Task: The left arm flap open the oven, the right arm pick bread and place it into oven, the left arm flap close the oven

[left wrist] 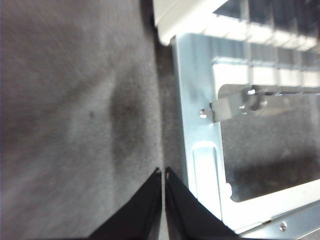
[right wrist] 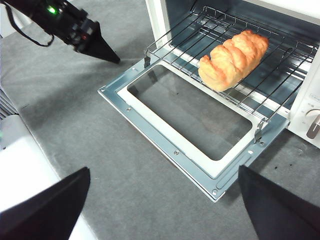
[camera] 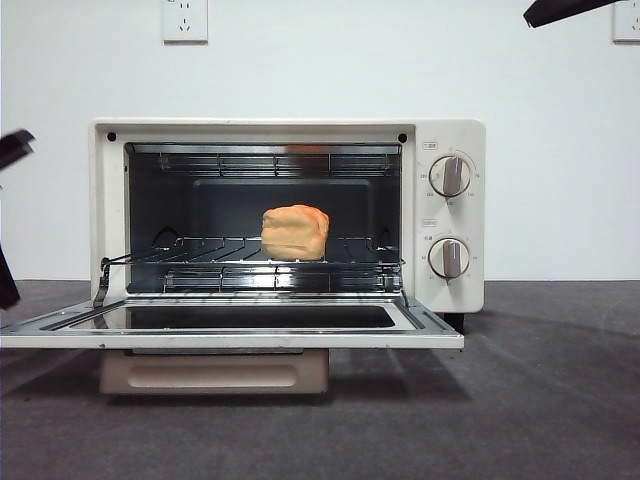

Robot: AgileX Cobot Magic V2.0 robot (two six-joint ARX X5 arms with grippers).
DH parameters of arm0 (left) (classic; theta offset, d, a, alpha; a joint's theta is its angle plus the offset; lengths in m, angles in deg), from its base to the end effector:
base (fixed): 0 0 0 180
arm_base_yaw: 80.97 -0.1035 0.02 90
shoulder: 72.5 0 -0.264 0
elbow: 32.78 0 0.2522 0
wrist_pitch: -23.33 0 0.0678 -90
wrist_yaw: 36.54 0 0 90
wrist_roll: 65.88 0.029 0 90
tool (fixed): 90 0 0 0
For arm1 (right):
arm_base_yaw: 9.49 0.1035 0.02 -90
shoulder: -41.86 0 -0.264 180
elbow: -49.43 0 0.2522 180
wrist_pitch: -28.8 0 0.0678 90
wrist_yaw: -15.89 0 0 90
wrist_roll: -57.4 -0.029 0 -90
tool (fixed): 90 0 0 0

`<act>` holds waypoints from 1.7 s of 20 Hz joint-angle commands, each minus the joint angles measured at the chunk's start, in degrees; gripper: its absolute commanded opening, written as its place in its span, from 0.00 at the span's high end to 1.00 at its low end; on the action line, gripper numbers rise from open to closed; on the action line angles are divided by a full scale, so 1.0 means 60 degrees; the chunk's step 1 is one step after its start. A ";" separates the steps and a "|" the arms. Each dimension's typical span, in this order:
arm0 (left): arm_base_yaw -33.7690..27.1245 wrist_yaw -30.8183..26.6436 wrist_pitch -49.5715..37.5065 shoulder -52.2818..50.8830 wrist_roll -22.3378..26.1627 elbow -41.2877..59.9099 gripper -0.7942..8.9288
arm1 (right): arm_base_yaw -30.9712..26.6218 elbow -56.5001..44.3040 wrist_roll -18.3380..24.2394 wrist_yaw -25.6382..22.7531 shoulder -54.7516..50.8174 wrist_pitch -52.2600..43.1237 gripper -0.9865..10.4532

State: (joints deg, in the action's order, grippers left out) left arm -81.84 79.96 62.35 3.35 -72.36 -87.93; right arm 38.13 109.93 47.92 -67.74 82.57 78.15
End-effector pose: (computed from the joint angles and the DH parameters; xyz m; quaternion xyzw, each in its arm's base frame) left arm 0.2388 -0.0093 0.1894 -0.1654 0.4938 -0.1647 0.8376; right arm 0.0928 0.1065 0.3134 -0.0184 0.2742 0.4177 0.8660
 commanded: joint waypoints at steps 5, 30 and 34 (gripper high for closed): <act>0.0098 0.0342 -0.0328 0.1541 0.0546 -0.0069 0.90 | 0.0098 0.0138 -0.0095 -0.0058 0.0062 -0.0069 0.50; -0.0521 0.4546 -0.2022 0.2149 -0.0681 -0.0076 0.90 | 0.0098 0.0138 -0.0175 -0.0062 0.0062 -0.0066 0.50; -0.0634 0.4634 -0.2954 0.2149 -0.1300 -0.0076 0.90 | 0.0098 0.0138 -0.0259 -0.0062 0.0062 -0.0066 0.50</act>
State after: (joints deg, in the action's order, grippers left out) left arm -85.70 106.17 45.89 15.70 -78.98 -87.71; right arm 38.13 109.93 47.20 -68.07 82.54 78.17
